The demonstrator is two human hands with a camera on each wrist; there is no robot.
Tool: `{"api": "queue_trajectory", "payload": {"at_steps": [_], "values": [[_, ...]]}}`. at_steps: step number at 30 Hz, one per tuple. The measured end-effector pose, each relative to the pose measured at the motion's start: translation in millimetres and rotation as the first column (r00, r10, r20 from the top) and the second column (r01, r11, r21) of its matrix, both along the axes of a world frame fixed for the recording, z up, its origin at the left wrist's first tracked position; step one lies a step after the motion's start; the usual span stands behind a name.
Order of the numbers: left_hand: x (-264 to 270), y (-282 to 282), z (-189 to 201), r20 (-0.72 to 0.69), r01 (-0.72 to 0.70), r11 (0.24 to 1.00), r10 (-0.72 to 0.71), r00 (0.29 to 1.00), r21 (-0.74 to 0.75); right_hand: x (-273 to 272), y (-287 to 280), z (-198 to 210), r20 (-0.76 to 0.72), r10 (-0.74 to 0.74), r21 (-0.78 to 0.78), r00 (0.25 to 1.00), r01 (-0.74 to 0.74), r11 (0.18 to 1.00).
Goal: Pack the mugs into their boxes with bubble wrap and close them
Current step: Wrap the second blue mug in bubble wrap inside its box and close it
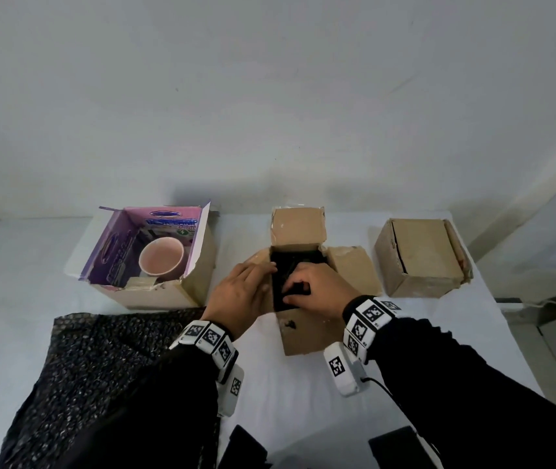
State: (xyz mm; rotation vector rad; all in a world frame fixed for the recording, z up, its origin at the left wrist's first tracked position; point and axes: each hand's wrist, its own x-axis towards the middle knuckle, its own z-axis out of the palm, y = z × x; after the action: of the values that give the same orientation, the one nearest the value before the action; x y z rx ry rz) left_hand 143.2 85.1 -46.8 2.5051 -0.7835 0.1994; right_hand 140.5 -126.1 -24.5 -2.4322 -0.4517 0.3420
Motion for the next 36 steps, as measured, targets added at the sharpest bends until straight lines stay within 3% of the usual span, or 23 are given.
{"api": "queue_trajectory", "payload": {"at_steps": [5, 7, 10, 12, 14, 17, 24, 26, 30, 36], "values": [[-11.5, -3.4, 2.8, -0.031, -0.032, 0.998, 0.030, 0.999, -0.050, -3.8, 12.1, -8.2, 0.089, -0.305, 0.209, 0.948, 0.281, 0.937], [-13.5, -4.3, 2.0, -0.046, -0.078, 0.991, 0.073, 0.996, -0.110, -7.4, 15.1, -9.8, 0.086, -0.337, 0.269, 0.938, 0.303, 0.914], [-9.3, -4.7, 3.8, -0.021, -0.098, 0.990, 0.096, 0.995, -0.101, -8.2, 14.3, -13.2, 0.151, -0.181, 0.223, 0.972, 0.145, 0.964], [-4.0, -3.9, 4.8, 0.026, -0.073, 0.996, 0.074, 0.997, -0.049, -6.3, 14.2, -14.0, 0.250, 0.017, 0.049, 0.968, -0.030, 0.998], [0.4, -1.3, 5.6, 0.024, -0.087, 0.996, 0.088, 0.996, -0.036, -2.0, 13.7, -12.7, 0.326, 0.195, -0.170, 0.925, -0.146, 0.975], [2.2, 2.1, 5.4, 0.062, -0.126, 0.992, 0.126, 0.990, 0.010, 3.7, 13.4, -4.5, 0.264, 0.341, -0.381, 0.902, -0.227, 0.896], [-5.9, -2.8, 15.9, 0.240, -0.129, 0.963, 0.071, 0.968, 0.235, 21.5, 31.2, 6.5, 0.135, 0.393, -0.589, 0.910, -0.245, 0.770], [-9.2, -3.4, 19.9, 0.223, -0.104, 0.943, 0.033, 0.974, 0.315, 24.1, 31.4, 5.8, 0.127, 0.368, -0.534, 0.921, -0.249, 0.808], [-15.0, -10.8, 26.4, 0.168, -0.081, 0.876, 0.000, 0.986, 0.475, 27.2, 18.1, 1.1, 0.190, 0.228, -0.251, 0.955, -0.178, 0.952], [-21.5, -15.4, 28.5, 0.063, -0.027, 0.811, -0.013, 0.998, 0.584, 30.3, 8.4, -8.8, 0.221, 0.348, -0.512, 0.911, -0.196, 0.836]]}}
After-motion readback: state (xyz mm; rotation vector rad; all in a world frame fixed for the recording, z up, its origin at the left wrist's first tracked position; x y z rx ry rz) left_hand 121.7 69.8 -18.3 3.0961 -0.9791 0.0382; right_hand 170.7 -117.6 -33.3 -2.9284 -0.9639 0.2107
